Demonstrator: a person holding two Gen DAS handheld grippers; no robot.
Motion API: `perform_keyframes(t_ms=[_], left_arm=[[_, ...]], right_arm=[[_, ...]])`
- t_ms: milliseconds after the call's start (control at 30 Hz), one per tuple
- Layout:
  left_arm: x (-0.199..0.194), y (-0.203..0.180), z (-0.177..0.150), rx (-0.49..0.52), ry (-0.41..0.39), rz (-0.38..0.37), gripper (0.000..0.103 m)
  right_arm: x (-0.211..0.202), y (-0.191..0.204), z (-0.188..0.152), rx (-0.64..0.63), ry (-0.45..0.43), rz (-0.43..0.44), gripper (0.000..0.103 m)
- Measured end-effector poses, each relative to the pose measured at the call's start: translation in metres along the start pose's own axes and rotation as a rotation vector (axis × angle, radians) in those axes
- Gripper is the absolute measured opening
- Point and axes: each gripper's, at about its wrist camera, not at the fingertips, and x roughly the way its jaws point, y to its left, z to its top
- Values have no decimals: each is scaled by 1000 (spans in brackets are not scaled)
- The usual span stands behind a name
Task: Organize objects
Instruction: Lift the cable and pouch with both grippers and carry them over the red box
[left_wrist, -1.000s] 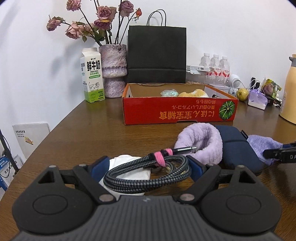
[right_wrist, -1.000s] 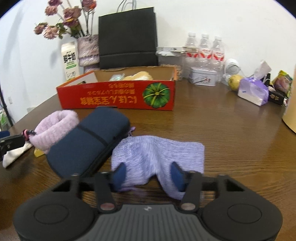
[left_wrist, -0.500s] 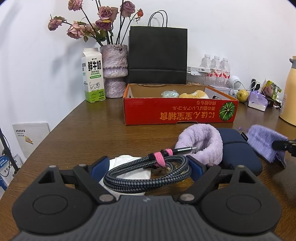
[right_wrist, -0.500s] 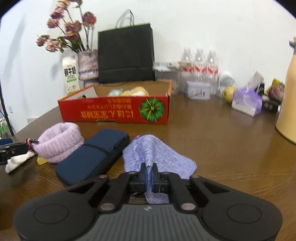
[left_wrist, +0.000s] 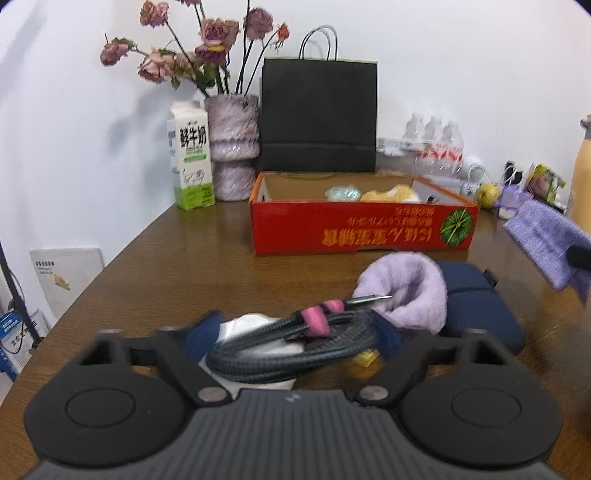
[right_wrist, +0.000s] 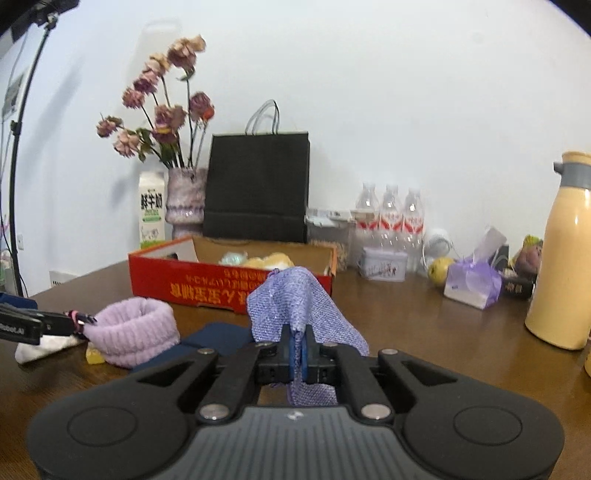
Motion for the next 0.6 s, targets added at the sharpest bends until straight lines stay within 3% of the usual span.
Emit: perform_keyframes(t_ms=[33, 267, 300, 333, 367, 400, 433, 600], left_arm=[[-1, 0, 1, -11, 4, -7, 32], [9, -4, 2, -33, 61, -10, 32], [7, -3, 2, -39, 65, -13, 44], [4, -1, 3, -44, 63, -7, 63], [1, 0, 3, -45, 53, 3, 73], [-3, 2, 3, -42, 42, 15, 93], [-6, 4, 3, -41, 36, 28, 103], [2, 18, 0, -30, 144, 34, 103]], right_arm=[[0, 1, 0, -4, -6, 0, 3], [0, 4, 2, 0, -14, 9, 3], [0, 4, 2, 1, -13, 10, 3], [0, 3, 2, 4, -11, 12, 3], [0, 2, 2, 6, -9, 14, 3], [0, 2, 1, 7, -8, 16, 3], [0, 2, 1, 7, -8, 17, 3], [1, 4, 1, 1, -9, 28, 3]])
